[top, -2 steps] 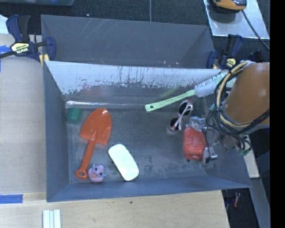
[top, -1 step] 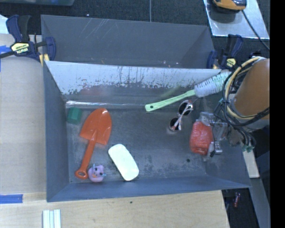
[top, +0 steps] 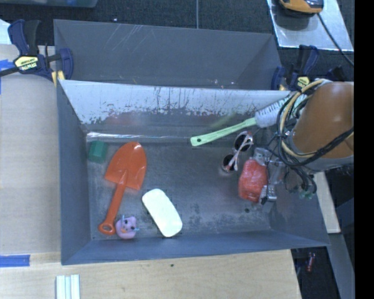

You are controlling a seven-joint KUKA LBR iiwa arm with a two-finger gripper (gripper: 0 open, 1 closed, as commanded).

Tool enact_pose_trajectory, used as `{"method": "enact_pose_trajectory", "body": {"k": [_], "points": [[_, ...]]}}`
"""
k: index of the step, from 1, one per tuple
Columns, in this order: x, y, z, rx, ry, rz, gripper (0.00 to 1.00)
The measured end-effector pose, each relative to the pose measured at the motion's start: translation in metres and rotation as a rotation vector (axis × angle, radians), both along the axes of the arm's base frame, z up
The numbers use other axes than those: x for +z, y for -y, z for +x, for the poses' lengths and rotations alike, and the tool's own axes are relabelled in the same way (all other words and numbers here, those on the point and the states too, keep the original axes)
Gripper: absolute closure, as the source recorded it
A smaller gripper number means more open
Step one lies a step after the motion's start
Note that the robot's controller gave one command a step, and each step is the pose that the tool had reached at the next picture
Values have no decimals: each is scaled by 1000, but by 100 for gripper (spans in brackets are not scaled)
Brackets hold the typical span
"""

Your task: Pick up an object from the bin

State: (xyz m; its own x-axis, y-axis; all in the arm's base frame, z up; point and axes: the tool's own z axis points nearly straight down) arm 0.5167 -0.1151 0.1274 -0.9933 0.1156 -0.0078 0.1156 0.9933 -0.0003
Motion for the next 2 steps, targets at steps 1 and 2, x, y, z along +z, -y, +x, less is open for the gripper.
{"method": "enact_pose_trajectory", "body": {"k": [1, 2], "points": [[-18, 10, -8, 183, 2, -4, 0], [-57, -5, -17, 45, 1, 0, 0]]}}
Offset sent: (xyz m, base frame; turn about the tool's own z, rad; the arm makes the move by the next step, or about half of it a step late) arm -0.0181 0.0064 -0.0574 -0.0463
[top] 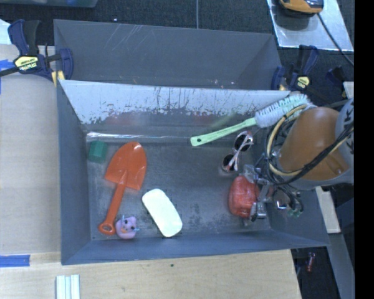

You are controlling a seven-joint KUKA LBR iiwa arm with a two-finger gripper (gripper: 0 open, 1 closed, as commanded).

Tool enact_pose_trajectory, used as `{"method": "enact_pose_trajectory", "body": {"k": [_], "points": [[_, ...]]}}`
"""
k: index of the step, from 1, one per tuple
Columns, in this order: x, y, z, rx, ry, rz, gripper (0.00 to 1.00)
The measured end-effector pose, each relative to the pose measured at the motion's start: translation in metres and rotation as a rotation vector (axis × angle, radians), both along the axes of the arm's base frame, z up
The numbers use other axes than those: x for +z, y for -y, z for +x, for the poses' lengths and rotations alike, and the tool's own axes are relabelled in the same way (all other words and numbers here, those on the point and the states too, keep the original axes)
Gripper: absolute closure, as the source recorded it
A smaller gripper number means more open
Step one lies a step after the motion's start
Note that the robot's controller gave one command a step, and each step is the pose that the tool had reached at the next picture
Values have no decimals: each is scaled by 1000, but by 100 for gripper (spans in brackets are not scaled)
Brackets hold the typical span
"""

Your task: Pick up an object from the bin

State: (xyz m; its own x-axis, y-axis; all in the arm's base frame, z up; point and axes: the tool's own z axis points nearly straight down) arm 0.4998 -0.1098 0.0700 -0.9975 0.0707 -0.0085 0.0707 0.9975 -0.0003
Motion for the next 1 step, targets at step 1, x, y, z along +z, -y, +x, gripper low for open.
{"method": "enact_pose_trajectory", "body": {"k": [1], "points": [[-3, 0, -3, 5, 2, 0, 0]]}}
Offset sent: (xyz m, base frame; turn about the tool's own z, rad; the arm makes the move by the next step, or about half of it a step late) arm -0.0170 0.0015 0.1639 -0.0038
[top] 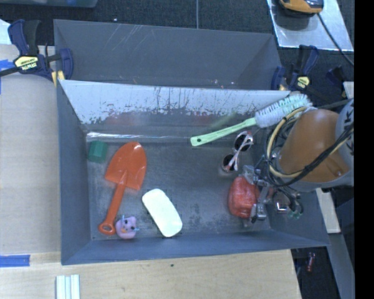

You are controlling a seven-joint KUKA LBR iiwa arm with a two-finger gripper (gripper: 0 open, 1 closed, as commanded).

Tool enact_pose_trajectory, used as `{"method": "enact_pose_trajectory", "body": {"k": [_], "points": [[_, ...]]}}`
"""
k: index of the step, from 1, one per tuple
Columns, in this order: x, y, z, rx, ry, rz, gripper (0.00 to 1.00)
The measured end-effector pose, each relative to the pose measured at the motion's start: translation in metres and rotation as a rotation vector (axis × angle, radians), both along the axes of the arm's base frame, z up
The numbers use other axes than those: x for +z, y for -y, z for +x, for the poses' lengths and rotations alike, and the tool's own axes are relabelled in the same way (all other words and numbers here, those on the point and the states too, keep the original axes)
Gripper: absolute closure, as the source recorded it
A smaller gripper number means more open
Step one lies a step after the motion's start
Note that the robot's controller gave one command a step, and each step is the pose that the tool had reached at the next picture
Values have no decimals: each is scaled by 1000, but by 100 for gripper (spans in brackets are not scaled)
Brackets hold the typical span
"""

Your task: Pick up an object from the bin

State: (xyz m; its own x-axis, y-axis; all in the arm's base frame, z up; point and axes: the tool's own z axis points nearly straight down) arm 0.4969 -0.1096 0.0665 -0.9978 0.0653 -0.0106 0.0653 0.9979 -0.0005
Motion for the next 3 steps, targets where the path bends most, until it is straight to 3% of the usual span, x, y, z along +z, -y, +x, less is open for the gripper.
{"method": "enact_pose_trajectory", "body": {"k": [1, 2, 3], "points": [[67, 0, -7, -1, -4, 0, 0], [96, 2, -1, -16, 9, -3, 0], [75, -4, -1, -28, 0, -1, 0]]}}
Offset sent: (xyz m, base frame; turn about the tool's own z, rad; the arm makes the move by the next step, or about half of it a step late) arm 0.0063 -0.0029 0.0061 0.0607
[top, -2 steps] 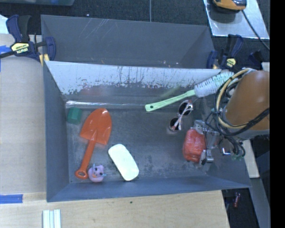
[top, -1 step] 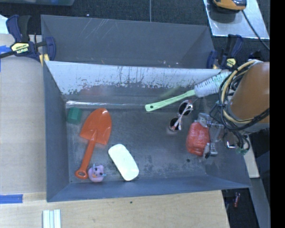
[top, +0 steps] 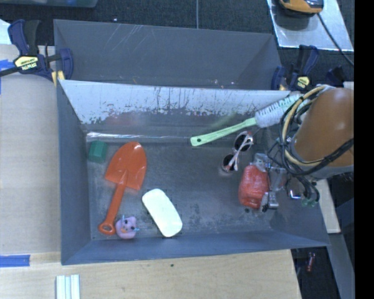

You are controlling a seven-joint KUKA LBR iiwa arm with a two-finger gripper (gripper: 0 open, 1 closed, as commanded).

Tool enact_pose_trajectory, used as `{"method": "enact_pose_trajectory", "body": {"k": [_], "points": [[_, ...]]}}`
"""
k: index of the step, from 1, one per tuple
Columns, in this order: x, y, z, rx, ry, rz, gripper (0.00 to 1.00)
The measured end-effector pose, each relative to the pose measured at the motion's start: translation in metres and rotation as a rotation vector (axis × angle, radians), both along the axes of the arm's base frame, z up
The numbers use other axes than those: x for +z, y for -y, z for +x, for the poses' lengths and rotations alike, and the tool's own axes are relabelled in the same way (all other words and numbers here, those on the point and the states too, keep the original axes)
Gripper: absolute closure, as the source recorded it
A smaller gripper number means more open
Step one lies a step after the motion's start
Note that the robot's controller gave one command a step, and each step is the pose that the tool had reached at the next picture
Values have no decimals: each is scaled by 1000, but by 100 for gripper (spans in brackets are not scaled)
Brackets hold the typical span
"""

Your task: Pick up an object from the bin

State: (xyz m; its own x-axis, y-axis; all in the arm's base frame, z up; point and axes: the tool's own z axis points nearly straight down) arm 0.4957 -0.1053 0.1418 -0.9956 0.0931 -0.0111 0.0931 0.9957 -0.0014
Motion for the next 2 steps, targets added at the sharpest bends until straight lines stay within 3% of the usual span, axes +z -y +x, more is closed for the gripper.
{"method": "enact_pose_trajectory", "body": {"k": [1, 2], "points": [[67, -13, 28, 434, 5, -7, 100], [67, -13, 28, 433, 5, -7, 100]]}}
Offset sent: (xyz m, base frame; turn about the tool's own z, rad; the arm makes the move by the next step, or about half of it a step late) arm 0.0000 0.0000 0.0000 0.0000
